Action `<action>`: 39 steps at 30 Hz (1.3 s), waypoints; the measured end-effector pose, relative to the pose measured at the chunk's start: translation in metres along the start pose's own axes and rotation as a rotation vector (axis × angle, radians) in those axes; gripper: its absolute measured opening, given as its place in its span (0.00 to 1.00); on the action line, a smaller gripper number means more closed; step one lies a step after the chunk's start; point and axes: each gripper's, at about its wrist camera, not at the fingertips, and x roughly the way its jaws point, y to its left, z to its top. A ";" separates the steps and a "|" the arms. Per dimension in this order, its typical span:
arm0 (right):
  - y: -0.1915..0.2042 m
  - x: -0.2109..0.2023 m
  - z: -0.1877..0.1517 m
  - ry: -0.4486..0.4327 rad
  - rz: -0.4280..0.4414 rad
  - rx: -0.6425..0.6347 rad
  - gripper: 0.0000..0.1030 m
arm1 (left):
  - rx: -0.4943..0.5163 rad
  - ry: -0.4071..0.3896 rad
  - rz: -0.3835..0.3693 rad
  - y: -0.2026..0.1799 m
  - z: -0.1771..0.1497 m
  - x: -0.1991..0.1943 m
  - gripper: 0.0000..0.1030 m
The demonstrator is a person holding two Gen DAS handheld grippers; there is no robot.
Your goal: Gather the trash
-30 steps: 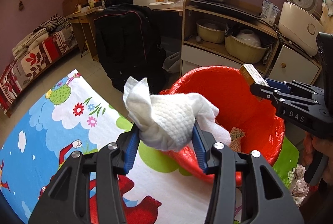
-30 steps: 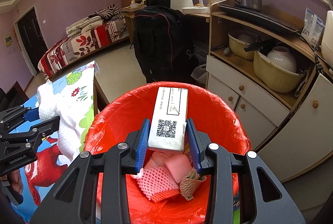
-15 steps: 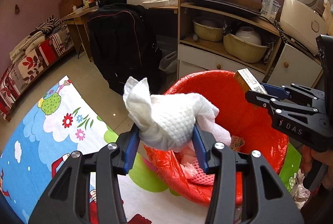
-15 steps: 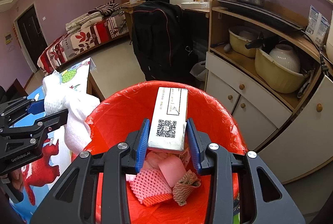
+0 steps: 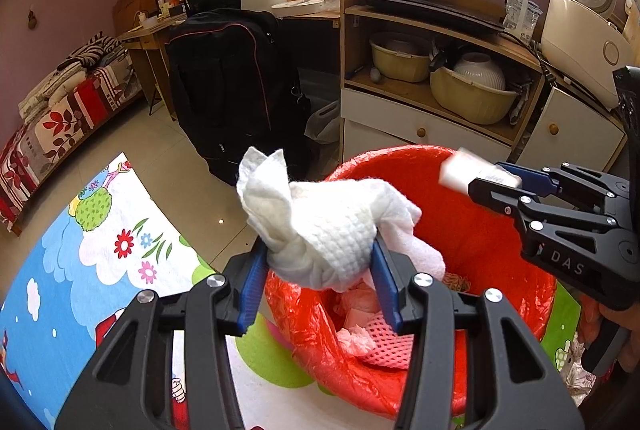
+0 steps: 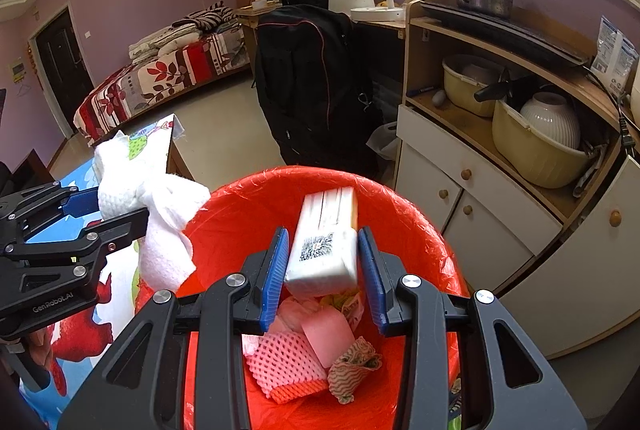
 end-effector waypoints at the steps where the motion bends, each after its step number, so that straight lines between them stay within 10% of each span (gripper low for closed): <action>1: 0.000 0.000 0.001 -0.001 0.000 -0.001 0.35 | 0.000 -0.001 -0.001 0.000 0.001 0.001 0.46; 24: -0.011 -0.043 -0.041 0.001 -0.004 0.037 0.77 | -0.100 0.025 -0.121 0.006 -0.055 -0.040 0.93; 39: 0.002 -0.065 -0.074 0.025 0.005 -0.015 0.82 | -0.105 0.043 -0.173 -0.005 -0.084 -0.060 0.95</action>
